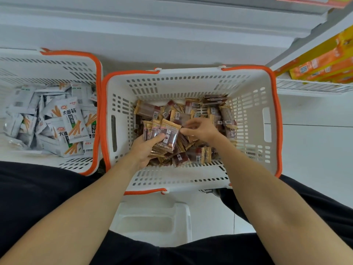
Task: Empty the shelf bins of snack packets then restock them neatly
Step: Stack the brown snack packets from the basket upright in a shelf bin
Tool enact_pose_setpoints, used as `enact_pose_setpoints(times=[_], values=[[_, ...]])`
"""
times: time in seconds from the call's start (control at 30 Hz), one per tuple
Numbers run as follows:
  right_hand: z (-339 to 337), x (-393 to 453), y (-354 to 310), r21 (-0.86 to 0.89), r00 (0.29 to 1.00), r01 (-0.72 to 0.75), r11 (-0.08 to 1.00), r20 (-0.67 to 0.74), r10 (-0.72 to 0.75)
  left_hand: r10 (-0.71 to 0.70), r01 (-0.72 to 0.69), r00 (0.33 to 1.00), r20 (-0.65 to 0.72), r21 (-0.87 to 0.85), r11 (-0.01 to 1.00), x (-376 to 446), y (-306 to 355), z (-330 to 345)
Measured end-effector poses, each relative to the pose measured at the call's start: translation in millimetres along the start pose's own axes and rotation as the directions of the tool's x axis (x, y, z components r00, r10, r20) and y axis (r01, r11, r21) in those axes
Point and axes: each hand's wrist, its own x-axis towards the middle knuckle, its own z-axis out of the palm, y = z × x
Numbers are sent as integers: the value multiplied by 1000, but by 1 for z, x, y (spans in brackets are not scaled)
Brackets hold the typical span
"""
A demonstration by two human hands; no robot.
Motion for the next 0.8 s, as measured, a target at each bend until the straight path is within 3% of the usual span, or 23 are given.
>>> enact_pose_setpoints(times=[0.07,0.17,0.33,0.47,0.53,0.57,0.67,0.73,0.8], values=[[-16,10,13,-388,976,27,921,-188,-108,-9,10,1000,-30,26,1000,0,-5,-3],[-12,18,23,-729,987,48,683,-71,-145,-11,15,998,-68,57,998,1,-11,-6],[5,23,32,-786,966,31,618,-134,-219,16,-8,996,-87,97,995,0,-11,-8],[0,18,21,-889,957,86,449,-52,-285,15,-7,995,-100,81,997,0,-10,-9],[-7,12,5,-861,948,105,498,-65,-312,16,-11,992,-122,39,999,-1,-11,-9],[-12,7,-7,-799,938,111,591,-113,-328,27,-25,991,-130,18,1000,-2,-10,-8],[-24,-19,-55,-343,934,159,926,-253,-254,40,-49,989,-141,-64,997,-11,0,-1],[-28,-43,-86,-24,951,221,975,-218,-221,56,-75,989,-137,-138,988,-22,12,6],[-33,-66,-110,62,964,233,971,-146,-222,84,-108,989,-118,-211,971,-34,26,13]])
